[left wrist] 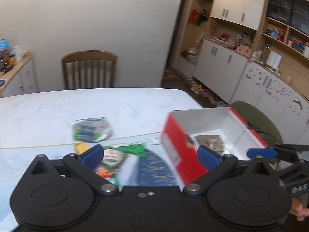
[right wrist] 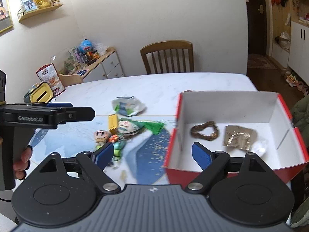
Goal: Organize objects
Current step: 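Withdraw both tools from the shoebox back to the item pile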
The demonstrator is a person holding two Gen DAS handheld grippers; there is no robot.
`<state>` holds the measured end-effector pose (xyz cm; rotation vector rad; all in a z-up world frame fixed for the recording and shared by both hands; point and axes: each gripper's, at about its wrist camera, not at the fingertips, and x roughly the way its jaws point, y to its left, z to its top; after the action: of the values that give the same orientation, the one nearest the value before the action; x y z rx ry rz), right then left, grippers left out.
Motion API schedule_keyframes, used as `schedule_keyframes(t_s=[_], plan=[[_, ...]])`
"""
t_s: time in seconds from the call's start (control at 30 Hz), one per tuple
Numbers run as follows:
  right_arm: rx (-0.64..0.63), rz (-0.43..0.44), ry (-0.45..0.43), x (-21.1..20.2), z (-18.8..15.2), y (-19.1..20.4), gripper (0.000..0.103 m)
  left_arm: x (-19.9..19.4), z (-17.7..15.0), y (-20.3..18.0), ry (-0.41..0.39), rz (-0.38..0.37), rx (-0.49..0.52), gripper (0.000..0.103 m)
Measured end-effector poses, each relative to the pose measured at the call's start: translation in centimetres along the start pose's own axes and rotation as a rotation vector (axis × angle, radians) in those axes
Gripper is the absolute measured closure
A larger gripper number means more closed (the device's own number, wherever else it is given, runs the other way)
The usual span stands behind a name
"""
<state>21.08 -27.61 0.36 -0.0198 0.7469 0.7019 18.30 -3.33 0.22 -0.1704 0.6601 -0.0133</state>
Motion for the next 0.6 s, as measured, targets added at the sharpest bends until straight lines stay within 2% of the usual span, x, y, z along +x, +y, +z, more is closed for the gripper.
schedule_keyframes(t_s=[0.13,0.37,0.5,0.6], plan=[[-0.008,-0.01,-0.008,1.2,-0.3,2.6,0.011,-0.5,-0.5,3.0,-0.008,0.045,-0.016,0.0],[-0.058,-0.022,0.031,4.2,-0.9,6.8,0.011,0.7,-1.6,7.4,0.05,0.098,0.001,0.0],[-0.077,-0.017,0.065,6.3,-1.1,8.8,0.011,1.9,-2.5,10.5,0.075,0.095,-0.096,0.0],[-0.089,-0.015,0.099,8.0,-1.3,10.0,0.011,2.9,-3.0,12.2,0.086,0.101,-0.117,0.0]])
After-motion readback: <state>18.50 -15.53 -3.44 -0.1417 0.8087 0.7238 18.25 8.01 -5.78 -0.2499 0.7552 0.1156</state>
